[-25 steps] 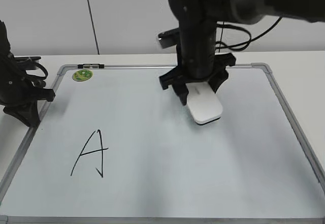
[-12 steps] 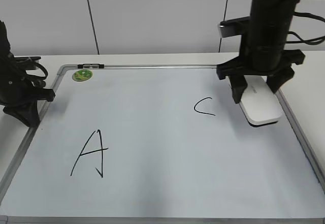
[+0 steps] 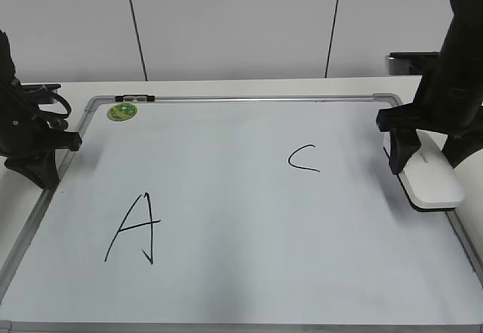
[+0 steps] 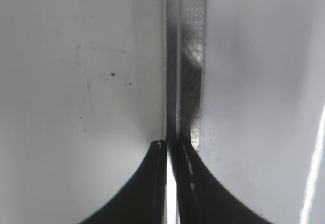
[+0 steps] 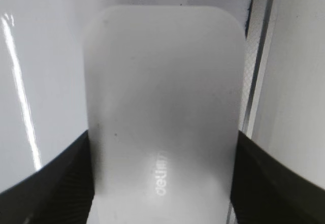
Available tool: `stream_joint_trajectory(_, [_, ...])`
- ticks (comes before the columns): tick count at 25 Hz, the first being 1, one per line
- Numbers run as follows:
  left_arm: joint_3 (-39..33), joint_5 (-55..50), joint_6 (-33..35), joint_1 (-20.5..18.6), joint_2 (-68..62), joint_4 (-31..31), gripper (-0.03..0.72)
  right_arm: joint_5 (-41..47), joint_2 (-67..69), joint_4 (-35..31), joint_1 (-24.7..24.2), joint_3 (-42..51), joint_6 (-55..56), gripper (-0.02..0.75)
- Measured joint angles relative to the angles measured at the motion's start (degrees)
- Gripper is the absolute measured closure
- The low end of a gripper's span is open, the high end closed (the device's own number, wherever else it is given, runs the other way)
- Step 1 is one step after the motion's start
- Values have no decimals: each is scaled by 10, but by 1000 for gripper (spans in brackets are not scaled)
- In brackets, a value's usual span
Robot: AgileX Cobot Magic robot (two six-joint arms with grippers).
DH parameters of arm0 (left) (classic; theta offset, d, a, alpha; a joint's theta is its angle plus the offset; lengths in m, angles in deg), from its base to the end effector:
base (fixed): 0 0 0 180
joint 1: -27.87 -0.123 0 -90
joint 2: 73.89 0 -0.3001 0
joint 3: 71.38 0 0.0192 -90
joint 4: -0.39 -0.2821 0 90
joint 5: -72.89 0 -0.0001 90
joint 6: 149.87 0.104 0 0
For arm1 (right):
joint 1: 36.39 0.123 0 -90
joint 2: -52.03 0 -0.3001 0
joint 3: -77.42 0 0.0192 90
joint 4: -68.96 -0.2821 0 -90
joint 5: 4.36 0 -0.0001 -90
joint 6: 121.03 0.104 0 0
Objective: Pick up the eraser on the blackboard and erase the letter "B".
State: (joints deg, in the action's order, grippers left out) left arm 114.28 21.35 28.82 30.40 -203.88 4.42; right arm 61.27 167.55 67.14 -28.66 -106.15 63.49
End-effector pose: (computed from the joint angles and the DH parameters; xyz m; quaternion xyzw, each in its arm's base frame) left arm 0.4435 -0.0253 0.1061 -0.0102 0.9989 -0.0295 0.0350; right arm 0.3984 0.0571 0.2023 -0.0218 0.9994 0.0168 0.0194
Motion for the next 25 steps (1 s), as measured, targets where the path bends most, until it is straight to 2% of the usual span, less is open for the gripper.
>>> stream_joint_trajectory(9, [0, 0, 0, 0, 0, 0, 666, -11, 13, -46, -49, 1, -45, 213])
stream_joint_trajectory(25, [0, -1, 0, 0, 0, 0, 666, -18, 34, -26, -51, 1, -55, 213])
